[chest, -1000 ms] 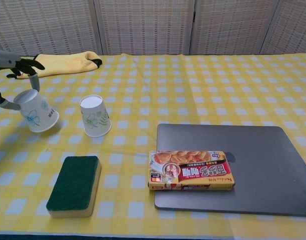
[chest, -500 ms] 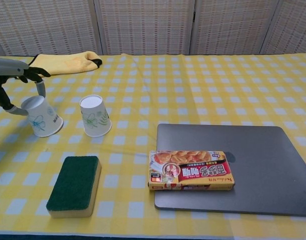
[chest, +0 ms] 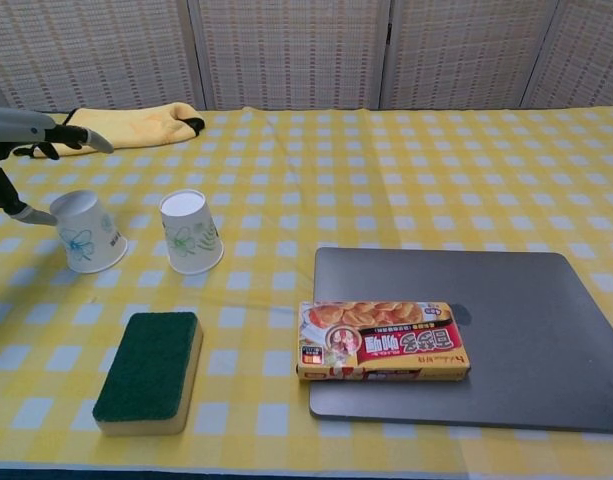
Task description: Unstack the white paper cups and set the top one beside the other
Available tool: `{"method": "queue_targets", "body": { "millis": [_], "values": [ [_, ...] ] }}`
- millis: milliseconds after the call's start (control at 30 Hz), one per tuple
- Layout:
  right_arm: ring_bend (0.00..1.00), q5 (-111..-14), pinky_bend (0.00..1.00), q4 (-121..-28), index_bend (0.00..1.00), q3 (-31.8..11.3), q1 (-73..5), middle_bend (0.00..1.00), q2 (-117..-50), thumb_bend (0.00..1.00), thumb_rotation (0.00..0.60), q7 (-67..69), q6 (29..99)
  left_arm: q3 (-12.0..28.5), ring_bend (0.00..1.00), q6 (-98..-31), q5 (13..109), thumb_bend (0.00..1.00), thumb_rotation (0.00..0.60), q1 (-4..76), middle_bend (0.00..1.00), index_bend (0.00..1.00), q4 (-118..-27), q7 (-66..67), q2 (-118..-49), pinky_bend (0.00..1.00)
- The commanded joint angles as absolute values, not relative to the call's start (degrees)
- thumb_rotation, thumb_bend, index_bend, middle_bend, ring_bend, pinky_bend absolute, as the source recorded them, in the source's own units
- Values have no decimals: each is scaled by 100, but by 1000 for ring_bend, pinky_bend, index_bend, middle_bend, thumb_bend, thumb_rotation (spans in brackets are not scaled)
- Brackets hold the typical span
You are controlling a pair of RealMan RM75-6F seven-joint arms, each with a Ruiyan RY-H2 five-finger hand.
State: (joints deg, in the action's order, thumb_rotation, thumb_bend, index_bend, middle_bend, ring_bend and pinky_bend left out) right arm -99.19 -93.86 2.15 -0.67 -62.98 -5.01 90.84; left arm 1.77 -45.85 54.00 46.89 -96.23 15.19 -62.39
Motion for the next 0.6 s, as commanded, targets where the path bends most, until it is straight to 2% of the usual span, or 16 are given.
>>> {"method": "queue_targets", "body": {
  "millis": [33,200,333,467,600],
  "values": [
    [0,-10015,0,-9358,0,249,-33,0,-6275,182,600,-439,9176,187,0,-5040,5456,296,600,4550,0,0,-10579,1843,-5584,163],
    [0,-10174,0,-9300,0,306,9,0,-6247,182,600,-343,9304,-5,0,-6110,5937,296,600,3964,0,0,-11905,2183,-4777,163],
    [0,-10198,0,-9308,0,344,-11,0,-6245,183,600,-315,9231,-332,0,-7173,7172,296,600,3071,0,0,-12405,1858,-4595,163],
    [0,-10208,0,-9335,0,385,-57,0,-6220,182,600,-292,9104,-812,0,-8420,8648,296,600,2022,0,0,-11920,1689,-4927,163],
    [0,-10201,0,-9338,0,377,-50,0,-6258,182,600,-376,9100,-999,0,-9626,9427,296,600,1104,0,0,-10913,1442,-5582,158]
  ]
}}
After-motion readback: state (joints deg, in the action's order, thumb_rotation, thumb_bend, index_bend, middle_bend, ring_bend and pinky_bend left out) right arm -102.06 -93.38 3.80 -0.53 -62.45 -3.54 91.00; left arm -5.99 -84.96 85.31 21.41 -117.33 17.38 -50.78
